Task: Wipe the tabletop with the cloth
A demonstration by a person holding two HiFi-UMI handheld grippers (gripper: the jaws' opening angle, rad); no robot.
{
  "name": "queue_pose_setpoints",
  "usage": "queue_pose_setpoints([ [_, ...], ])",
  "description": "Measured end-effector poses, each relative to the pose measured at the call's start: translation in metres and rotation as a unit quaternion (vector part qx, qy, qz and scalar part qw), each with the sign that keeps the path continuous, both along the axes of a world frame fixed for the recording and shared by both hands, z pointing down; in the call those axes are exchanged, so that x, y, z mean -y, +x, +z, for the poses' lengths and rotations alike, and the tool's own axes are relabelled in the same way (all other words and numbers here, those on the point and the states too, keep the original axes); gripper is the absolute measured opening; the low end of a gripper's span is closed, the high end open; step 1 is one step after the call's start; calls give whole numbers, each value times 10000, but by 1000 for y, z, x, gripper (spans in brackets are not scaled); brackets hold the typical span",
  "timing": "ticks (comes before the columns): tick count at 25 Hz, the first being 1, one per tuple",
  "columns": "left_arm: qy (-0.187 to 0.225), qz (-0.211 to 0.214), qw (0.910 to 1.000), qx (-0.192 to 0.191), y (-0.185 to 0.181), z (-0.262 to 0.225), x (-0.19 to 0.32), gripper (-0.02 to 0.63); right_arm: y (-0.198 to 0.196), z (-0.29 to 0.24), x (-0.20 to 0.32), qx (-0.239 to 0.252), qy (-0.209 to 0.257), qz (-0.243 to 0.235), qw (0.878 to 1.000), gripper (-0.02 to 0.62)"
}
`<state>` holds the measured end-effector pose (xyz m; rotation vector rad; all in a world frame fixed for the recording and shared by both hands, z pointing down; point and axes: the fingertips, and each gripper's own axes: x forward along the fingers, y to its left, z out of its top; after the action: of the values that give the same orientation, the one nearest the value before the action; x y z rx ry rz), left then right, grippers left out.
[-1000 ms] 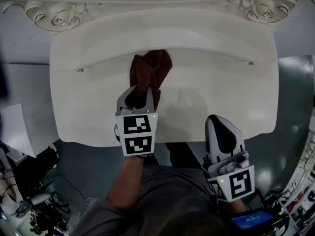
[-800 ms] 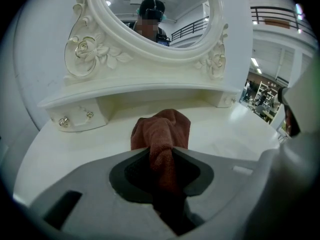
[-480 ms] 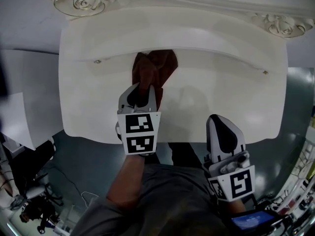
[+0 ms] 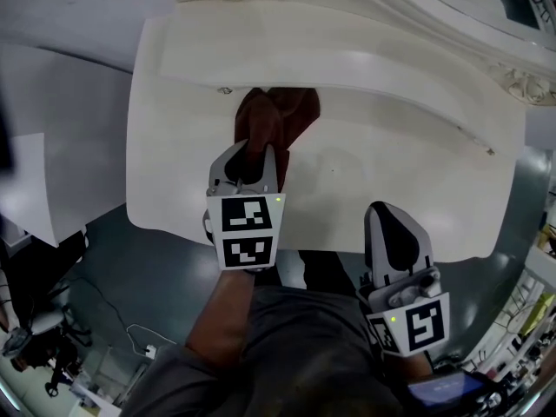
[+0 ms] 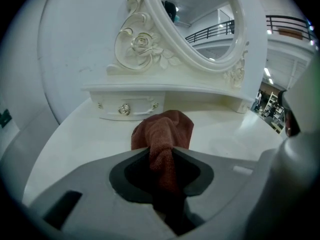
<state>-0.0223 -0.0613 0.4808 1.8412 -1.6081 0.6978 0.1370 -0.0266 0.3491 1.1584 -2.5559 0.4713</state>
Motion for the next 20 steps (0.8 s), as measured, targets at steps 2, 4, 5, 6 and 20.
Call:
queue_pose_setpoints([
  [2, -6, -69, 10000, -13, -14, 0, -2, 100, -14, 0, 0, -3, 4, -73, 10000, 15],
  [4, -17, -136, 9999, -24, -29, 1, -5, 100, -29, 0, 0, 1, 6, -162, 9999, 15],
  [5, -25, -175, 9998, -29, -37, 1, -8, 100, -37, 0, 0, 5, -1, -213, 9998, 15],
  [6, -36, -214, 9998, -34, -45, 1, -10, 100, -46, 0, -1, 6, -12, -265, 9996, 15],
  [20, -63, -577, 9983, -40, -151, 4, -29, 100, -157, 12, -4, 83, -144, -792, 9967, 15],
])
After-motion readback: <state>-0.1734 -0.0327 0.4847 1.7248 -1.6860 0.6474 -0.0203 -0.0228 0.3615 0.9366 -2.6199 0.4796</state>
